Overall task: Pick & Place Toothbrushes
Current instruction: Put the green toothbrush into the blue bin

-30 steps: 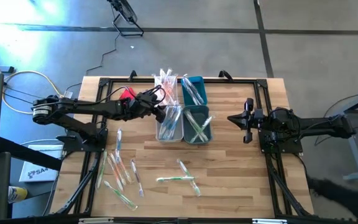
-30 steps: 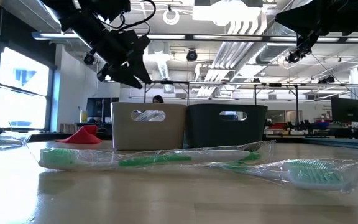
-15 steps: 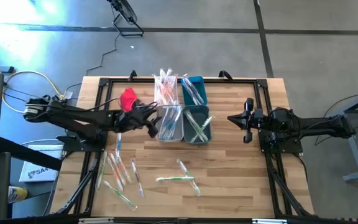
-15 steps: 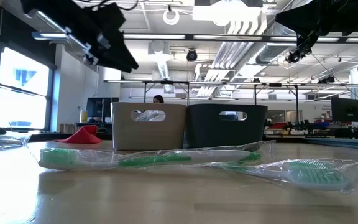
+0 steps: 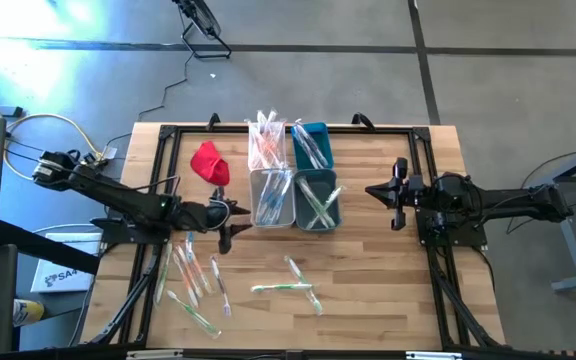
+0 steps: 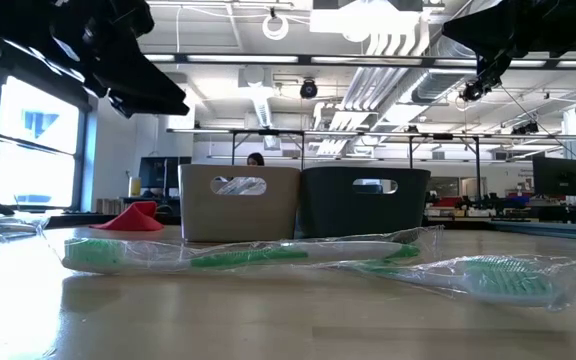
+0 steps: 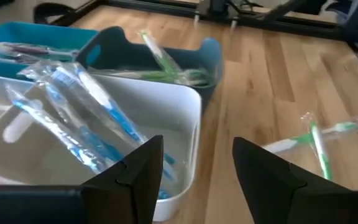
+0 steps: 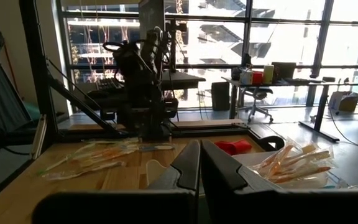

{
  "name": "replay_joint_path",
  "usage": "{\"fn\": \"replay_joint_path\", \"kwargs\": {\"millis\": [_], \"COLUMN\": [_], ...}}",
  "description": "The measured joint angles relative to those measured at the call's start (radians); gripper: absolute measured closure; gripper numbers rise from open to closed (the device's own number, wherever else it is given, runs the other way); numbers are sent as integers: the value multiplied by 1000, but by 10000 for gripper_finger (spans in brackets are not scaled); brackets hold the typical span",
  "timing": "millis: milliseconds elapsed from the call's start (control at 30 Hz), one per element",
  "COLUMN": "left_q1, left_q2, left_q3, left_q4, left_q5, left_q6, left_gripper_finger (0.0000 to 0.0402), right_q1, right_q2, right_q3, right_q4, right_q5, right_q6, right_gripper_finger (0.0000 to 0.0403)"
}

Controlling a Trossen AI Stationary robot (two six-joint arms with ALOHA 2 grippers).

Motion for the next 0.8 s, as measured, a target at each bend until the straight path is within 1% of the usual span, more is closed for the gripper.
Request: {"fn": "replay_joint_path", "kwargs": {"millis": [100,167,267,467,667,800], "left_q1": [4,3,3,3,3,4], "left_q2": [0,0,2,3,3,3], "left_q3": [0,0,0,0,0,31], "left_q4": [-3,5,0,-3,13,18], "left_q5": [51,68,70,70,69,67], "left_q6": [-2,-32,-76,-86,-169,-171], "left_gripper_finger": [213,213,213,213,213,213], "right_q1": [0,0,0,0,0,0], "right_q2": [0,0,0,0,8,21], "right_q3": [0,0,0,0,0,0], "right_q4": [0,0,0,0,-6,-6], "right_q5": [0,0,0,-4,-5,-17], "right_q6": [0,0,0,13,60,64], "right_gripper_finger": [396,396,396,396,396,396]}}
